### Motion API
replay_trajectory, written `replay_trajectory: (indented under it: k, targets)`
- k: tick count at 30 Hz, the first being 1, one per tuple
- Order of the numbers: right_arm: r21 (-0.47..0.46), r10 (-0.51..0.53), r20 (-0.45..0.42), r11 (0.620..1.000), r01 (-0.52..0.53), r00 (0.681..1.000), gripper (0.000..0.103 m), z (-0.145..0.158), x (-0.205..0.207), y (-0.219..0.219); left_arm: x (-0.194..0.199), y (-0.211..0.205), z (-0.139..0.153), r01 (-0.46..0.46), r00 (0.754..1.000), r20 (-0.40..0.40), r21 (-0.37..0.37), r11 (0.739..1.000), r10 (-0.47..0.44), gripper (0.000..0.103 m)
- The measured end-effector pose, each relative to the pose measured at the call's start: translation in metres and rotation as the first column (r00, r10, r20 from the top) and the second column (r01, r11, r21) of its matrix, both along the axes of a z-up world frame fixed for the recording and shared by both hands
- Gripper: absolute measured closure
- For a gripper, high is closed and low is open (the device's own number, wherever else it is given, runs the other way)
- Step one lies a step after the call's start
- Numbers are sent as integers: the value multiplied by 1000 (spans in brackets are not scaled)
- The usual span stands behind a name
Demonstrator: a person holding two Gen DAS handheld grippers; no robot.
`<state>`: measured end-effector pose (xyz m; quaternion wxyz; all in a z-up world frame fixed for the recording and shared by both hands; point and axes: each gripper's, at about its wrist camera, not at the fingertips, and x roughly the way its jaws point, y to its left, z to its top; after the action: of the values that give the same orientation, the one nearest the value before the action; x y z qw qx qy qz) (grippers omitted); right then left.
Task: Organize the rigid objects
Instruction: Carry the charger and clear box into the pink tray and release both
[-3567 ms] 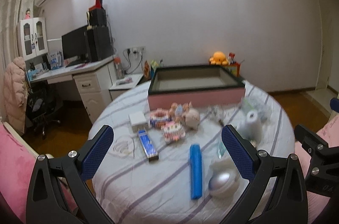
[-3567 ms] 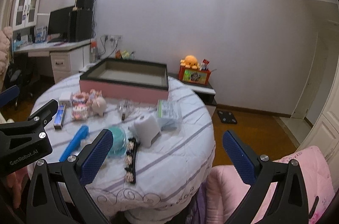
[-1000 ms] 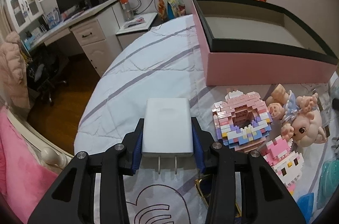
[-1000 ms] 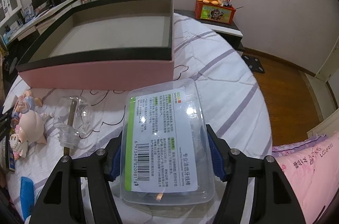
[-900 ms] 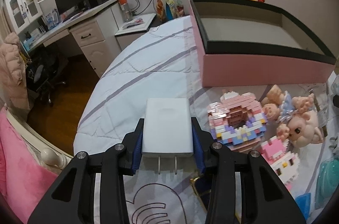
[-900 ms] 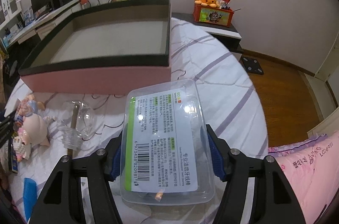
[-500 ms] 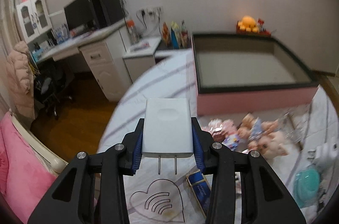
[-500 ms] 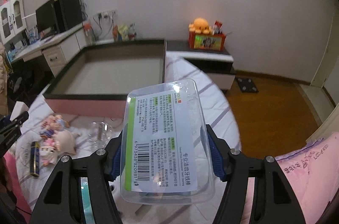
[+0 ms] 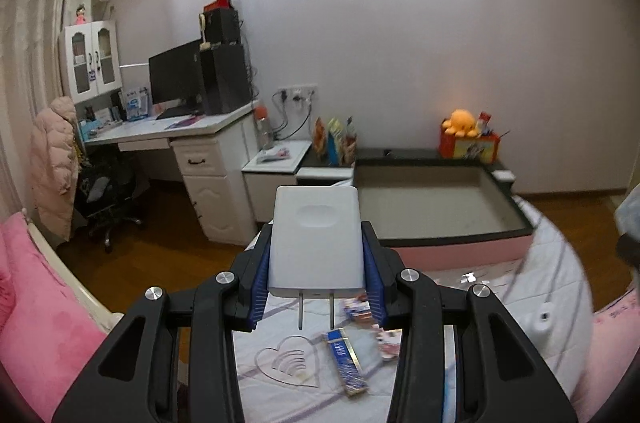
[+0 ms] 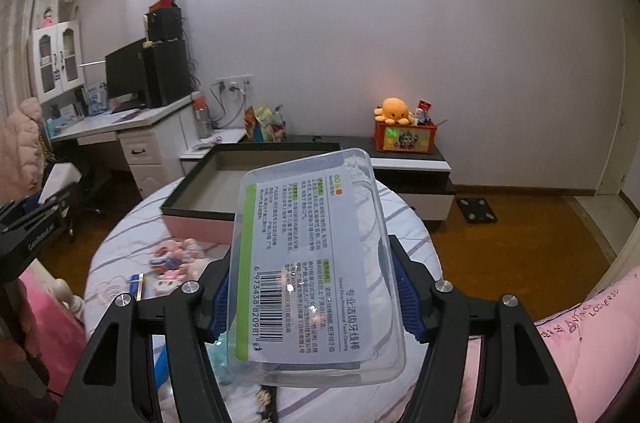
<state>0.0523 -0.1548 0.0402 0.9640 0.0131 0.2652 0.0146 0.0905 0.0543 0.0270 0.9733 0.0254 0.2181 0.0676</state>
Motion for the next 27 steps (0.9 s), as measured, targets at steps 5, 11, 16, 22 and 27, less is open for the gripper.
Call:
replay_trajectory:
  k: [5, 11, 16, 22, 27]
  targets:
    - [5, 24, 16, 1000, -25, 1000, 37, 4, -15, 6, -22, -13, 9, 49, 998, 42, -12, 999, -49, 63]
    - [13, 54, 19, 998, -55, 998, 37, 2, -24, 13, -31, -29, 5, 99, 995, 15, -17, 995, -99, 63]
    - [21, 67, 12, 998, -67, 998, 37, 1, -22, 14, -27, -32, 1, 105, 994, -3, -13, 994, -105, 63]
    - [21, 70, 9, 997, -71, 997, 37, -1, -19, 9, -20, -37, -4, 99, 995, -18, -3, 995, -99, 63]
    - [21, 73, 1, 997, -73, 997, 37, -3, -10, 10, -4, -40, -6, 101, 994, -37, -3, 995, -102, 63]
